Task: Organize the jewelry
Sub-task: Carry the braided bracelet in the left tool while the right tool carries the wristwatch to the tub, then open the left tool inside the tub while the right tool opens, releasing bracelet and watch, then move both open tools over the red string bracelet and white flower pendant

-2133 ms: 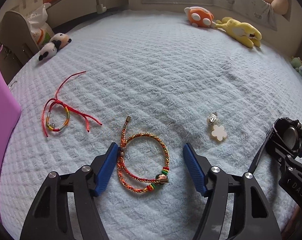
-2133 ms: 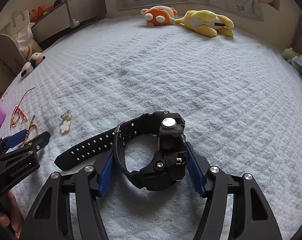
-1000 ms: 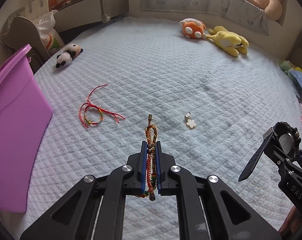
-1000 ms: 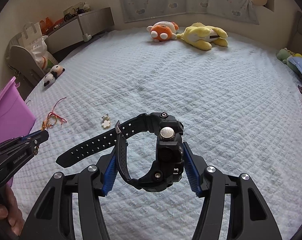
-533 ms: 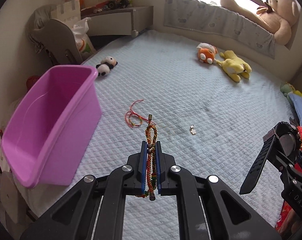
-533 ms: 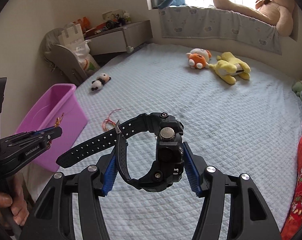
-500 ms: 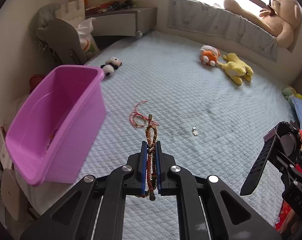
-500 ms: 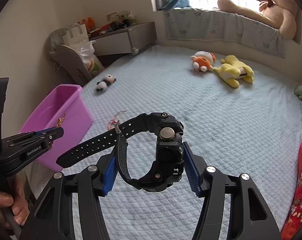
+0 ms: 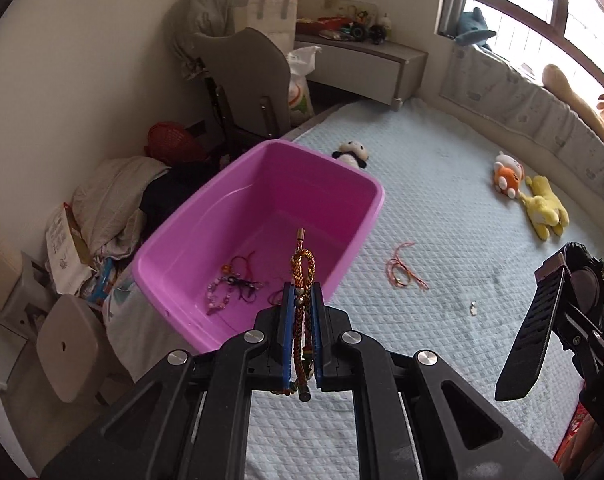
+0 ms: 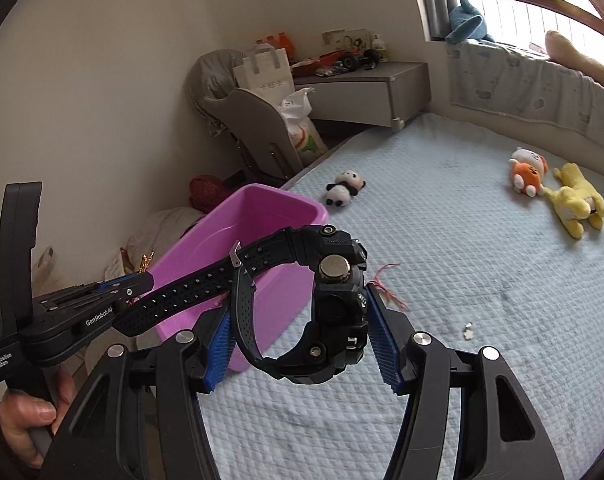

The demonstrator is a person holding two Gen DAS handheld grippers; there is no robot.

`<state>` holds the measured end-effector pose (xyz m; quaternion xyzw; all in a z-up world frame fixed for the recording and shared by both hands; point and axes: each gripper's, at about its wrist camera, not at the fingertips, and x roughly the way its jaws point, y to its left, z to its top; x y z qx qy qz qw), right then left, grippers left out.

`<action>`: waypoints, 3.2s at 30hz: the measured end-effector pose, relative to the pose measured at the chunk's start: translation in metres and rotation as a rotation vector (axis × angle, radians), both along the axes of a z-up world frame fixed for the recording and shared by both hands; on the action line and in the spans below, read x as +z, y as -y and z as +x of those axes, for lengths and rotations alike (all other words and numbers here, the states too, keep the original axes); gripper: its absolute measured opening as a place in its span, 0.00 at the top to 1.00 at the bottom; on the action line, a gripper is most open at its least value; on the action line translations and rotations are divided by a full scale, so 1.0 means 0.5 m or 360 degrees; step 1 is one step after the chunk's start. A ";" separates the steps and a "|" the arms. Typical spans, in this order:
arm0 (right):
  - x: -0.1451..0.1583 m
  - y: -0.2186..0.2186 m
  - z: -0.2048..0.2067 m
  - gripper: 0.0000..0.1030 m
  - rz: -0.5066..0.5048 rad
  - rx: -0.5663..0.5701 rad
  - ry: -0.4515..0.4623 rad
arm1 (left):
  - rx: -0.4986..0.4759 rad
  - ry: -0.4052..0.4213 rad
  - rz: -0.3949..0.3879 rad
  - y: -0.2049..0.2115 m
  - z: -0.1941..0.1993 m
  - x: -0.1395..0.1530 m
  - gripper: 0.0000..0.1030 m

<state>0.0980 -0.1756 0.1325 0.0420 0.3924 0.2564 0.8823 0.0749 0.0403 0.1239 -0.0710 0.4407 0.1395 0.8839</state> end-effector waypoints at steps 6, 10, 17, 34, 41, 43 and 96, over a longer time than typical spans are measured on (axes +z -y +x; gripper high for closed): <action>-0.012 -0.161 0.062 0.45 -0.0035 -0.0025 -0.0024 | -0.0026 -0.0043 0.0019 -0.147 0.063 -0.026 0.92; -0.047 -0.245 0.115 0.45 -0.0079 -0.0093 -0.0103 | -0.0102 -0.0097 -0.0004 -0.216 0.123 -0.066 0.92; -0.114 -0.341 0.203 0.45 -0.0088 -0.0201 -0.0276 | -0.0229 -0.0249 -0.0025 -0.289 0.225 -0.120 0.92; -0.246 -0.444 0.344 0.43 -0.0296 -0.0150 -0.0545 | -0.0189 -0.0527 -0.0100 -0.336 0.311 -0.260 0.92; -0.260 -0.439 0.367 0.40 -0.0330 -0.0218 -0.0643 | -0.0198 -0.0435 -0.0013 -0.338 0.307 -0.240 0.22; -0.252 -0.433 0.364 0.40 -0.0332 -0.0239 -0.0609 | -0.0202 -0.0453 -0.0017 -0.339 0.310 -0.240 0.22; -0.126 -0.203 0.051 0.40 -0.0223 -0.0647 -0.0457 | -0.0565 -0.0288 -0.0050 -0.156 0.166 -0.103 0.20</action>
